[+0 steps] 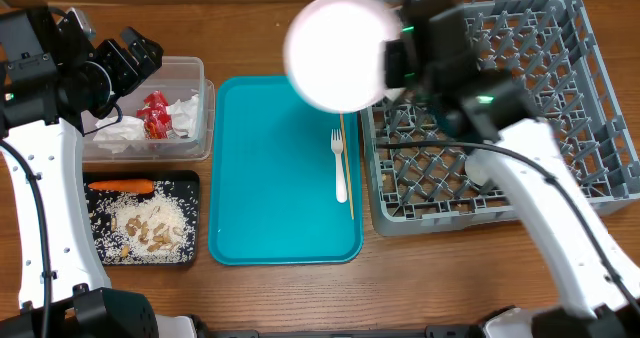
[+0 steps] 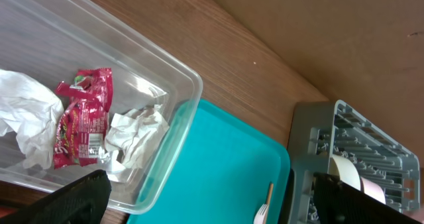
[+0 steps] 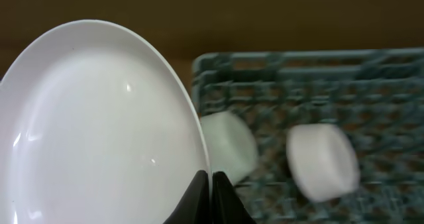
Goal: Sort waste into correct bins and load items into the dishwasher
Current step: 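Lift the white plate off the tray and carry it right to the rack, then lower the white plate into the rack's left side with the right gripper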
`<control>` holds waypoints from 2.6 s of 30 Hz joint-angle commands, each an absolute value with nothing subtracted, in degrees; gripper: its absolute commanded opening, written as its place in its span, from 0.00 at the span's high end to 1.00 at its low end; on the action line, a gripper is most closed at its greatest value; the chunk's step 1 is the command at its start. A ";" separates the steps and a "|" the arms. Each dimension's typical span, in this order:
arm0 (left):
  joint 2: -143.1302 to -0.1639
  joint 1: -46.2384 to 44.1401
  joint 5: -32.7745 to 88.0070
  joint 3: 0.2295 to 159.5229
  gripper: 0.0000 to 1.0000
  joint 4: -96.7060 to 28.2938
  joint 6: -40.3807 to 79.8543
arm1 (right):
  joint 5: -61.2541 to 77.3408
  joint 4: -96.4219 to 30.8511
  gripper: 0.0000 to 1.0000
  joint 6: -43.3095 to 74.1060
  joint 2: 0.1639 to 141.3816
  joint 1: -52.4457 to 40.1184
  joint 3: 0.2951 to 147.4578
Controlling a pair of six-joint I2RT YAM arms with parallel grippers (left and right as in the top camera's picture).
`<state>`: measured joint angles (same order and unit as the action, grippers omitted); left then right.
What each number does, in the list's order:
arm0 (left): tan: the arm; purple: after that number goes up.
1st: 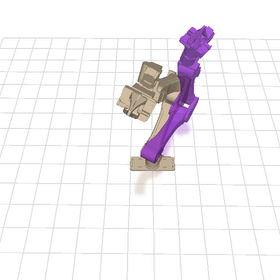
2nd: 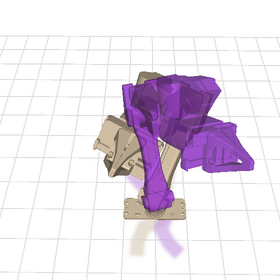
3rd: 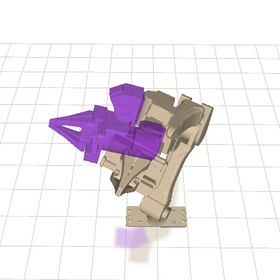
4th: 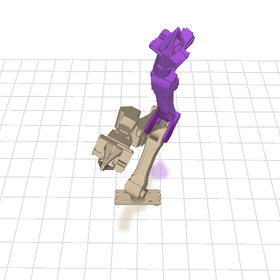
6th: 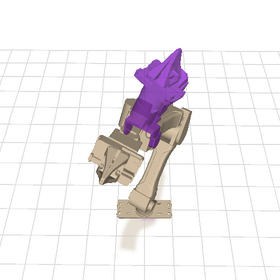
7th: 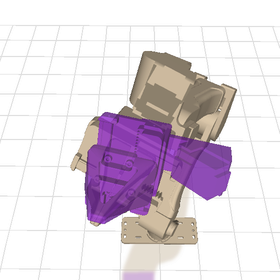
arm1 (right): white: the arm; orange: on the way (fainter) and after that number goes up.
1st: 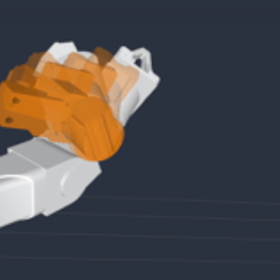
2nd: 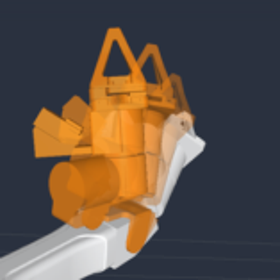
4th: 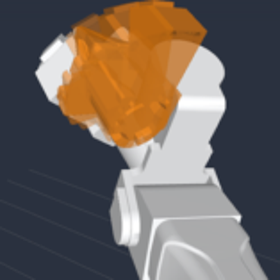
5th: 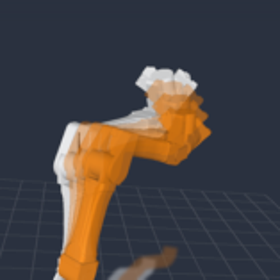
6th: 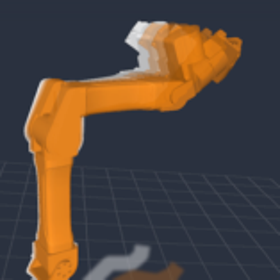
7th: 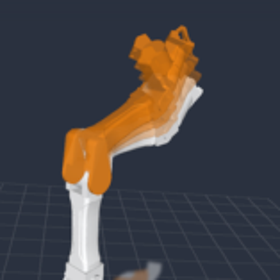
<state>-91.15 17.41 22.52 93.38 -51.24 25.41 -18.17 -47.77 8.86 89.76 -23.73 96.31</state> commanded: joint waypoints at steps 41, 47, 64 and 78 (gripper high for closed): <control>-90.00 17.61 23.38 94.61 0.00 -51.20 25.93 | -64.62 -51.31 0.96 -4.54 89.49 -23.33 86.72; -90.00 17.61 23.40 94.61 0.00 -51.20 25.93 | -69.78 -46.50 0.96 -4.99 89.49 -23.73 80.86; -90.00 17.61 23.38 94.61 0.00 -51.18 25.93 | -62.92 -45.60 0.96 -4.56 89.49 -24.82 77.06; -90.00 17.61 23.38 94.61 0.00 -51.20 25.93 | -62.72 -31.05 0.96 -22.15 89.49 -25.04 75.75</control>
<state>-91.15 17.41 22.52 93.38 -51.24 25.41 -62.15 -32.75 -13.39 89.65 -24.53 75.50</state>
